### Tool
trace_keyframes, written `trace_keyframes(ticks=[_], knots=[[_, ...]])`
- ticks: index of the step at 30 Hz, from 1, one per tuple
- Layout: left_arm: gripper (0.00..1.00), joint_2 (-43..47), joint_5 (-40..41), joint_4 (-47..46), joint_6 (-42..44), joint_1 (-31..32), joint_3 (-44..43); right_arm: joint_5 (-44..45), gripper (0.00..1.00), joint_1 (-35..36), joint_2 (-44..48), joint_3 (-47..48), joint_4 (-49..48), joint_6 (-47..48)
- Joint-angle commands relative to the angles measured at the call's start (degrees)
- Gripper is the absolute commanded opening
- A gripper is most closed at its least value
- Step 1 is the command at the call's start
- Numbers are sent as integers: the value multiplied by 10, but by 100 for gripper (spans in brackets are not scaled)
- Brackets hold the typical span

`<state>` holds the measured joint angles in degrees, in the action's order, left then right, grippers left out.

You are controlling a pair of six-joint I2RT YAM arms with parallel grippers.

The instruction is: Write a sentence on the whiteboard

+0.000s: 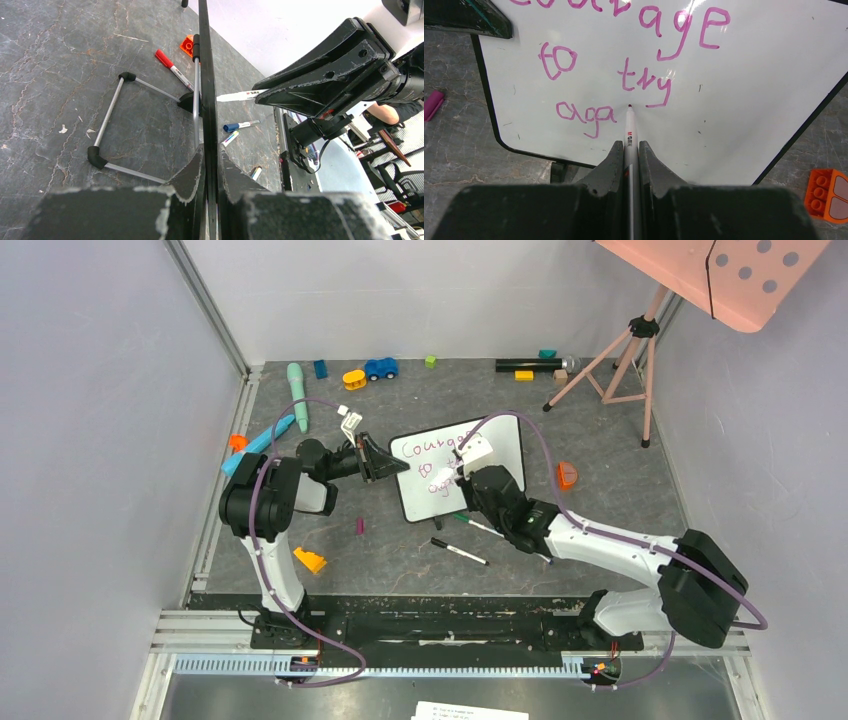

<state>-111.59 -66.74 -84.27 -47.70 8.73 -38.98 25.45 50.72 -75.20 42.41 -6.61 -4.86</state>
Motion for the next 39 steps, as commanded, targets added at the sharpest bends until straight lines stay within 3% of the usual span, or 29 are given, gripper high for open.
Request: trace_keyframes(ticks=[1,14,20,28,34,39], knots=[[2,32,-13,-49,-5,1,-1,5,0,-3,-8,29,-27,7],[2,32,-14,-49,-6,1,-1,-9,0,-4,-21,32,-32,8],[2,32,-13,-49,-5,1,-1,24,0,-4,-20,36,-18,12],[2,32,-13,-49,-6,1,-2,-16,0,-4,-18,33,-30,6],[2,32,-13,-49,-5,1,0,32,0,-4,-19,36,-13,11],[2,32,-14,-50,-6,2,-1,2,0,-4,-16,32,-22,6]])
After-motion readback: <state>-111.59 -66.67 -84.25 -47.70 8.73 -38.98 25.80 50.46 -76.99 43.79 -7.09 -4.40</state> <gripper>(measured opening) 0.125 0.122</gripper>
